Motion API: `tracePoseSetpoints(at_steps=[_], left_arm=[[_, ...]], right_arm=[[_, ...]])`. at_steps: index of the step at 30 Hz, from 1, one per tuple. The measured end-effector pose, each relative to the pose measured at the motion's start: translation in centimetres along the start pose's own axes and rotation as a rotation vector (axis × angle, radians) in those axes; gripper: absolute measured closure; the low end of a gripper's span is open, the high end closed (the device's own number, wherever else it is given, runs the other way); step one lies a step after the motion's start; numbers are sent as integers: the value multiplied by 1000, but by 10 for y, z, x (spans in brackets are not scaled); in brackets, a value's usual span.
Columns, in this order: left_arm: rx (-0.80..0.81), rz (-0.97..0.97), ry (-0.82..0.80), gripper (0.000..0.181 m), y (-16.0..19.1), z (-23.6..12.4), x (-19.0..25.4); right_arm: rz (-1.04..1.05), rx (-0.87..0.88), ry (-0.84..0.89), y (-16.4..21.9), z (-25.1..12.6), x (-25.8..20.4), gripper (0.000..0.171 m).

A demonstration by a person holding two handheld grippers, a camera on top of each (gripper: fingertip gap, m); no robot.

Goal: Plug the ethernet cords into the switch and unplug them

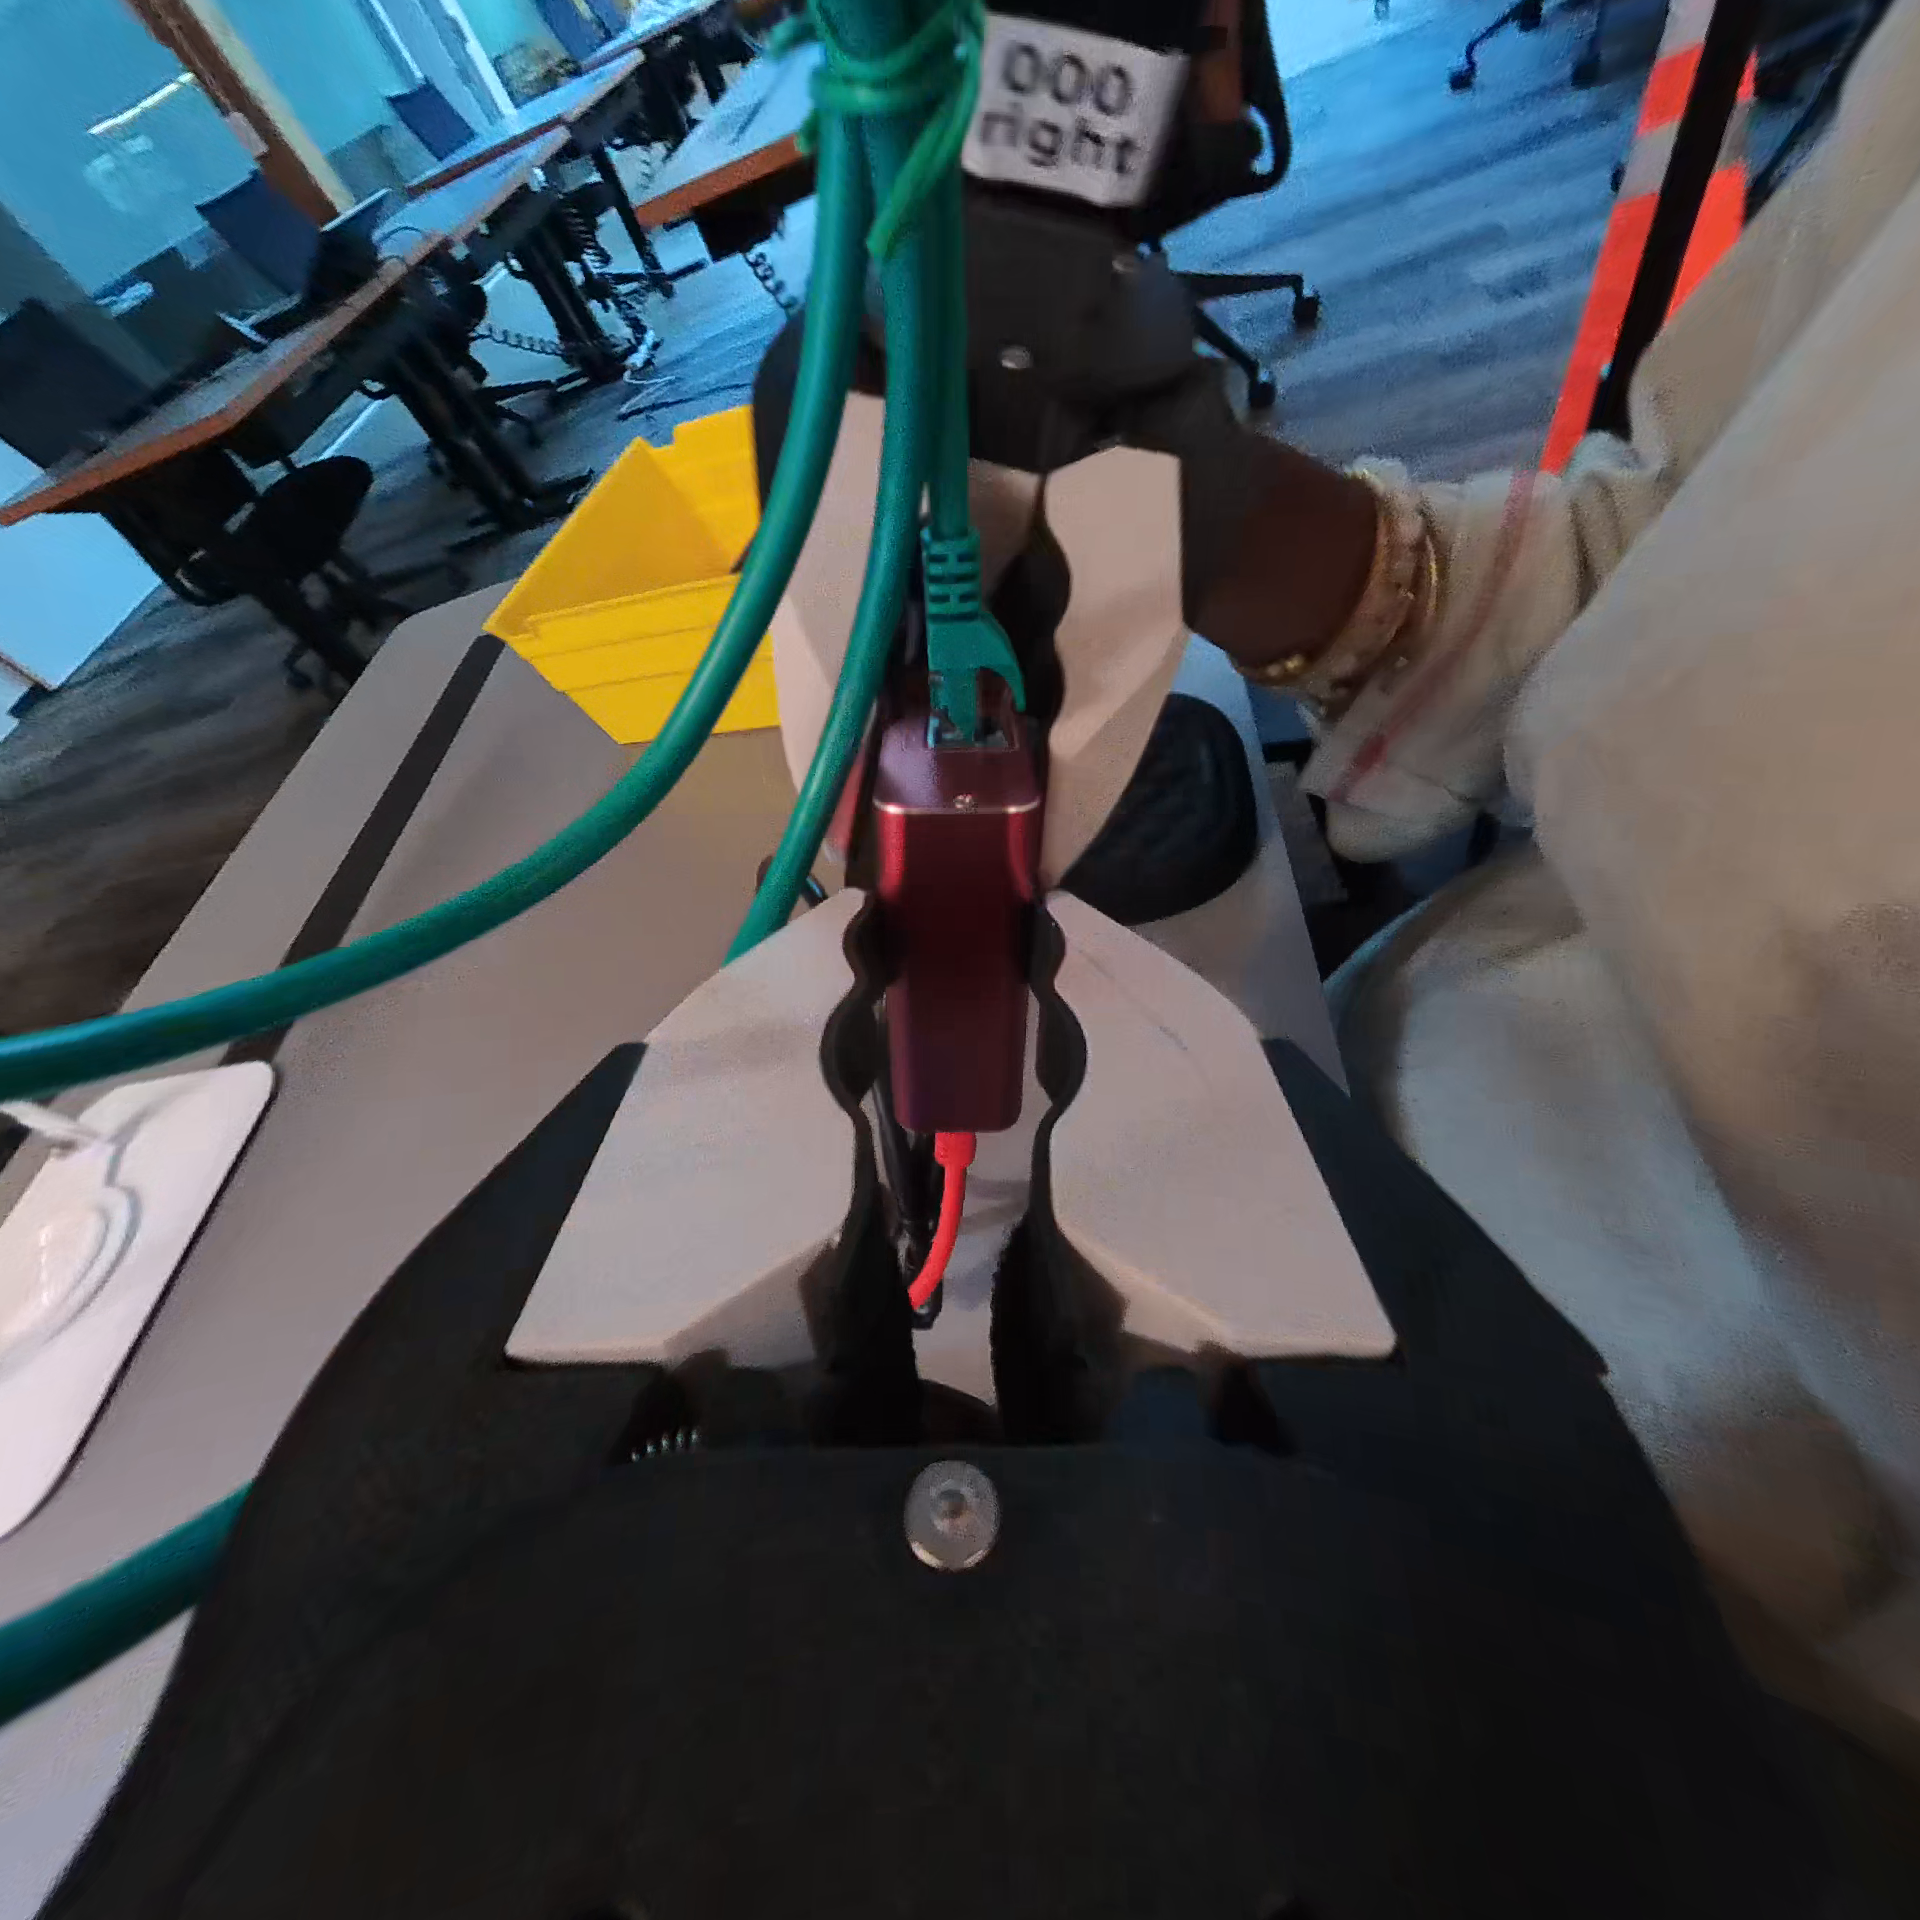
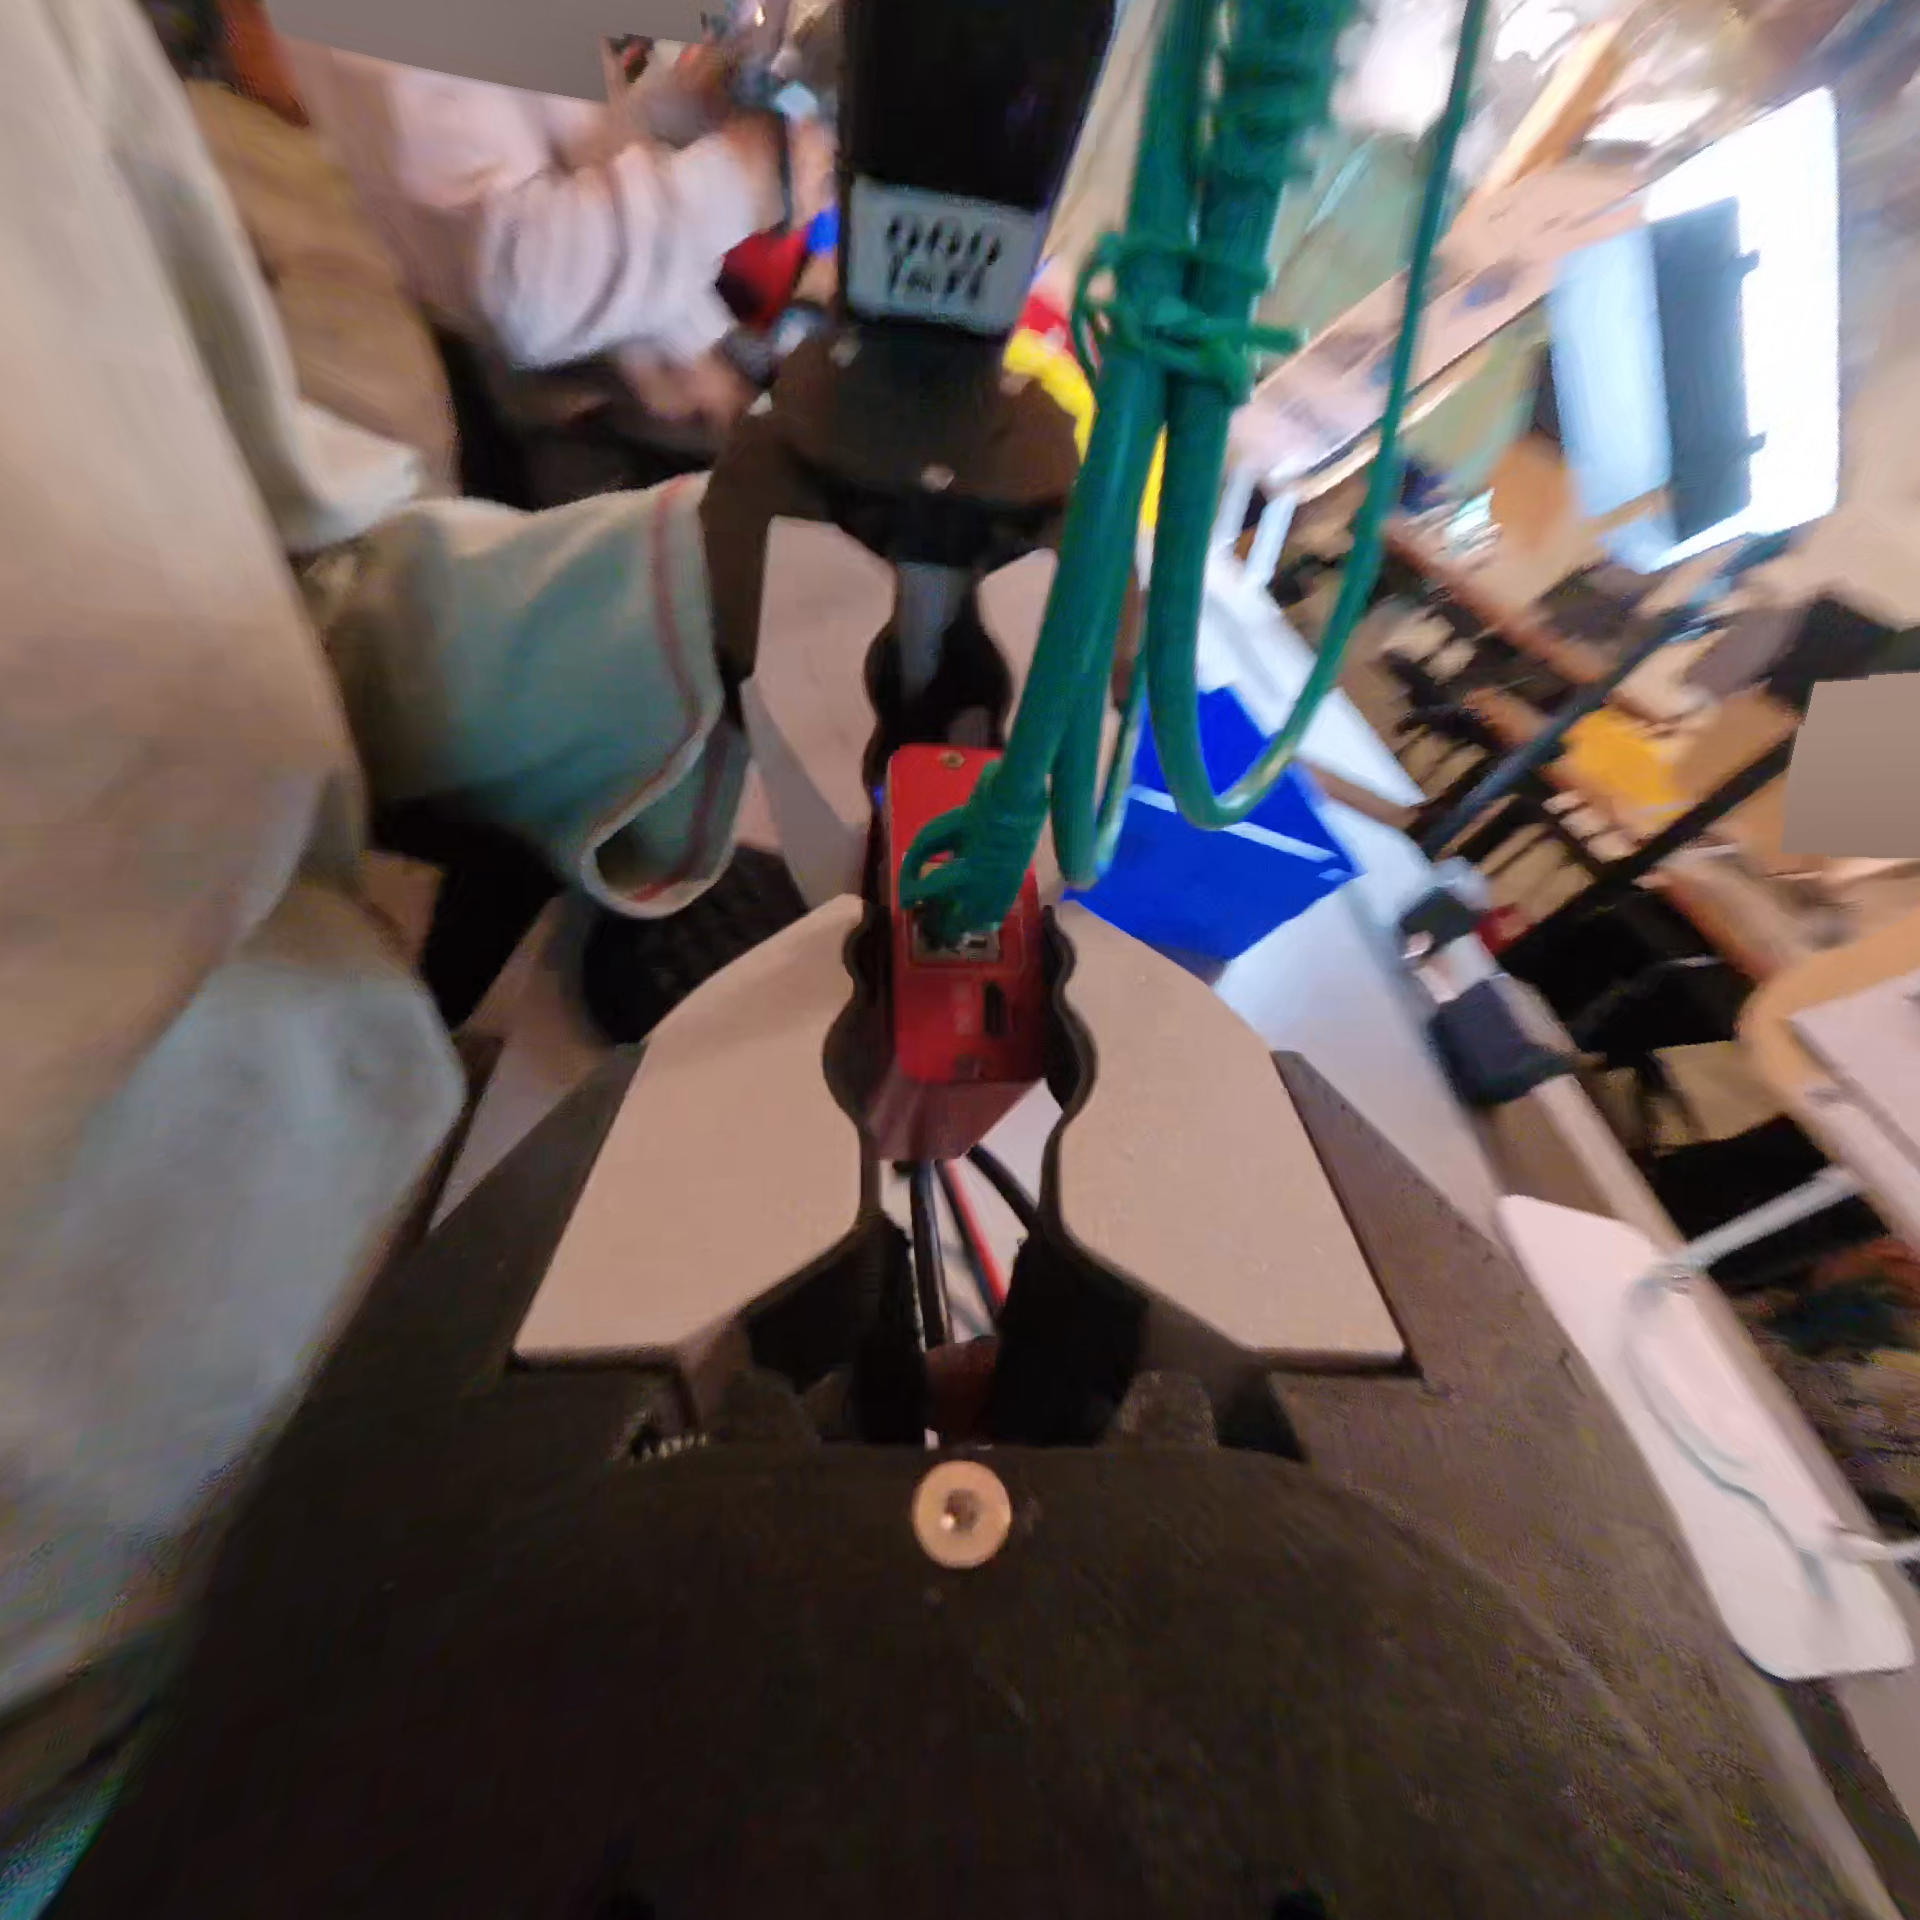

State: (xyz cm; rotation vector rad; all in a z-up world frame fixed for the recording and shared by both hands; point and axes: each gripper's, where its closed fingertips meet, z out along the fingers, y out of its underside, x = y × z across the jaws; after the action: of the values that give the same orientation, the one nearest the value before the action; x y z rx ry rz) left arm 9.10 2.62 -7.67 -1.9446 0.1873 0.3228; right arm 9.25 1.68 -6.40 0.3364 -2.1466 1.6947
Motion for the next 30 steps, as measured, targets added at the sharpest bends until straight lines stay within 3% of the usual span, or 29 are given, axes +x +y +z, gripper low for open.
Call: tracePoseSetpoints(at_steps=[2, 5, 7, 10, 12, 15, 19, 21, 24, 27, 30], left_arm=[[-1, 14, -31, 155, 1, 3, -2], [96, -40, -213, 152, -10, -7, -26], [263, -67, -349, 131, -29, -27, -38], [567, -203, -189, 127, -55, -39, -6], [589, -342, -46, 120, -44, -17, 14], [576, -493, -51, 103, -26, 26, 7], [791, -692, -87, 101, -39, 36, -13], [815, -709, -157, 104, -31, 33, -24], [975, -792, -159, 124, -29, 7, -36], [1001, -835, -176, 150, -13, -1, -43], [998, -888, -124, 152, -5, -5, -45]], right_arm=[[27, -21, -23, 3, -2, 1, 144], [87, 119, 124, -3, -12, 24, 144], [205, 279, 277, -6, -32, 48, 144], [422, 620, 450, -10, -72, 75, 144], [537, 848, 459, -13, -89, 79, 144], [682, 1035, 456, -12, -91, 79, 144], [809, 989, 364, -7, -55, 63, 144], [877, 953, 294, -4, -40, 56, 144], [929, 868, 217, 1, -21, 47, 144], [950, 770, 170, 5, -7, 42, 145], [924, 664, 108, 10, -4, 36, 142]])
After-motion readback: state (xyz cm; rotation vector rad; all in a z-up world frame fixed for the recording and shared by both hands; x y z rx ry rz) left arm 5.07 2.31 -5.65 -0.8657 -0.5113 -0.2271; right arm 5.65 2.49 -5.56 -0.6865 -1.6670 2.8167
